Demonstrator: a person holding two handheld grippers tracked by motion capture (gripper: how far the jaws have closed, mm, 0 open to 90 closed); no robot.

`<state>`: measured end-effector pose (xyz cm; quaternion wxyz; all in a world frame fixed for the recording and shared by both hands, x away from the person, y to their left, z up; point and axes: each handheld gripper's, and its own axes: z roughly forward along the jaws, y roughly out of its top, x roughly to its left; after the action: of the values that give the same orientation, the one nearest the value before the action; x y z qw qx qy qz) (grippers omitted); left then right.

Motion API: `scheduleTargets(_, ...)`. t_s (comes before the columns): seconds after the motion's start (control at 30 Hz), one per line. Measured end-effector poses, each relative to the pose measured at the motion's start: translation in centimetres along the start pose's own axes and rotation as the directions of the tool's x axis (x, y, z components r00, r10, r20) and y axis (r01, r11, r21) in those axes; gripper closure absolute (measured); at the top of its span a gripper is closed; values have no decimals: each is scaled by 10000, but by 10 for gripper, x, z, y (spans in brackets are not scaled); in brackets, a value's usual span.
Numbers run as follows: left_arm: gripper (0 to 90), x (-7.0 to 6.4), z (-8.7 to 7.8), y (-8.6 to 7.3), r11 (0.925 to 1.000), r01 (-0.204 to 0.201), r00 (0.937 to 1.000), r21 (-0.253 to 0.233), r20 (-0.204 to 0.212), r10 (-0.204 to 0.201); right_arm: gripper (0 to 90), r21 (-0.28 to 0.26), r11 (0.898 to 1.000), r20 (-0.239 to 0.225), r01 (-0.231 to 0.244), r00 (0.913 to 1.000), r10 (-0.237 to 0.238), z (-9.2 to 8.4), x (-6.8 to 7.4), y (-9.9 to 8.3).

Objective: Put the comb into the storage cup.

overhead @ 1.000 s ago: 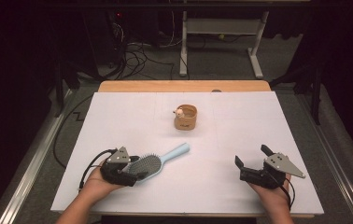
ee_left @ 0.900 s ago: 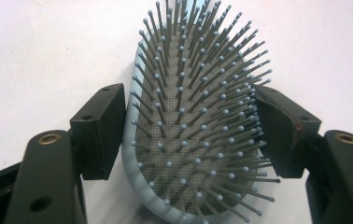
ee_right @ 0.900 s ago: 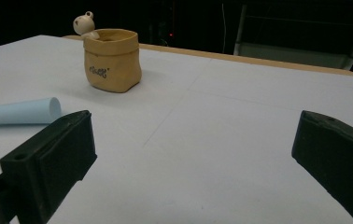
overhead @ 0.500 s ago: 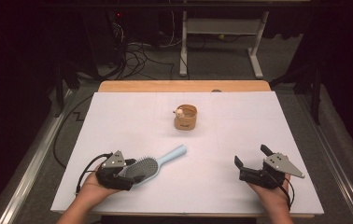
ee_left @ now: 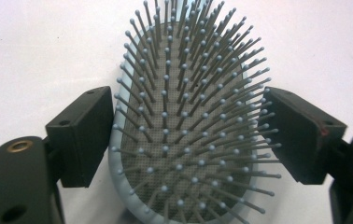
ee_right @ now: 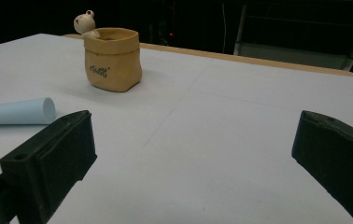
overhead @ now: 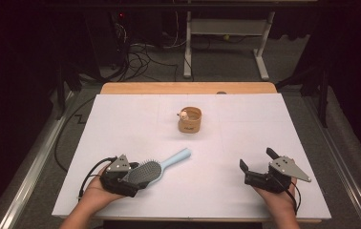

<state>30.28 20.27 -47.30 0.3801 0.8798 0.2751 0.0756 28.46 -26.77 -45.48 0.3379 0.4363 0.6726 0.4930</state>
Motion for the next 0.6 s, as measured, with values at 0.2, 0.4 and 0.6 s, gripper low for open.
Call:
scheduleTargets(0.2,178,0,-2,1,10000,-27,10000,-93,-20,27,2,27,10000,-2,15,10000,-15,1,0,0)
scheduleTargets(0.4,129,2,-3,6,9999,79,9994,135,-340,-75,2,54,10000,-29,72,10000,-72,2,1,0)
scheduleTargets(0.6,87,0,-1,17,9952,-150,9979,964,-611,210,2,128,9998,-68,172,9998,-171,3,0,0)
